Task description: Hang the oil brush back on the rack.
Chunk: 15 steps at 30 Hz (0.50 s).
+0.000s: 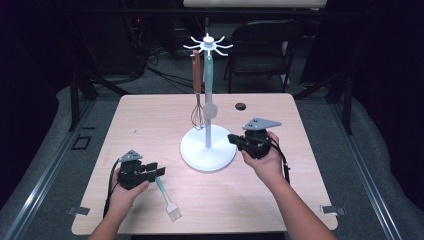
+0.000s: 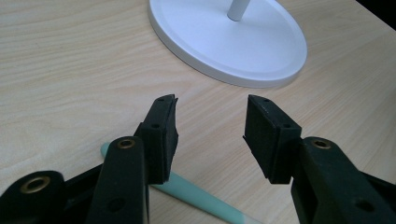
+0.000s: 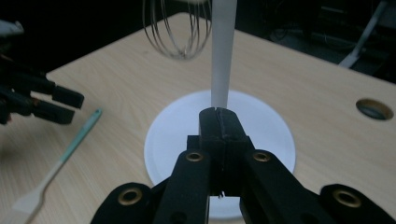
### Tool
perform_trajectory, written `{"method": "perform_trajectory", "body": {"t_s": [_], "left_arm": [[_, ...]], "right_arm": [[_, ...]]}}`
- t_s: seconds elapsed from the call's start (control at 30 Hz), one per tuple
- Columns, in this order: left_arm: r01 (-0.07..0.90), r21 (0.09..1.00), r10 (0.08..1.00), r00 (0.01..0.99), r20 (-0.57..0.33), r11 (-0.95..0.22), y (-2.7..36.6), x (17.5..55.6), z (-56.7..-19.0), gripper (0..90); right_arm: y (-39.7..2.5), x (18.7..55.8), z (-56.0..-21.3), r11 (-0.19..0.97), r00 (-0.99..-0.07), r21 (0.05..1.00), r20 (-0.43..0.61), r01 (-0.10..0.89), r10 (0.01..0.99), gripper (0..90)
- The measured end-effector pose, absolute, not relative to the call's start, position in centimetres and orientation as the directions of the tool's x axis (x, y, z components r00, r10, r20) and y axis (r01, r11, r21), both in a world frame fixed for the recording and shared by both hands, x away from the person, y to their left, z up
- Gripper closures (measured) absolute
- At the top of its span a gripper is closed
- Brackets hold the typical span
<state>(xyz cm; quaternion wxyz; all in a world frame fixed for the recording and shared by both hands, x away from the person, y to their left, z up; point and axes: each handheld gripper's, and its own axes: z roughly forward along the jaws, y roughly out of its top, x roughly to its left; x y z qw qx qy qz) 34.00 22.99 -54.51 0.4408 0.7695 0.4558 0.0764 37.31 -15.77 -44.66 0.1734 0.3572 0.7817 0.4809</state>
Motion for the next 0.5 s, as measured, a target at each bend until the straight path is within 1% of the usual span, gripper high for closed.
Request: {"method": "perform_trajectory", "body": {"t_s": [0.23,0.5], "left_arm": [[0.638,0.746,0.768,0.571,-0.290,-0.192,23.2,34.0,-54.4,53.7],[0.635,0.749,0.769,0.570,-0.289,-0.188,23.2,34.1,-54.5,53.7]], "right_arm": [[-14.9,37.8,-40.3,0.243,-0.700,0.923,0.038,0.298,0.713,90.0],[-14.5,38.0,-37.1,0.153,-0.706,0.960,0.059,0.234,0.706,90.0]]}}
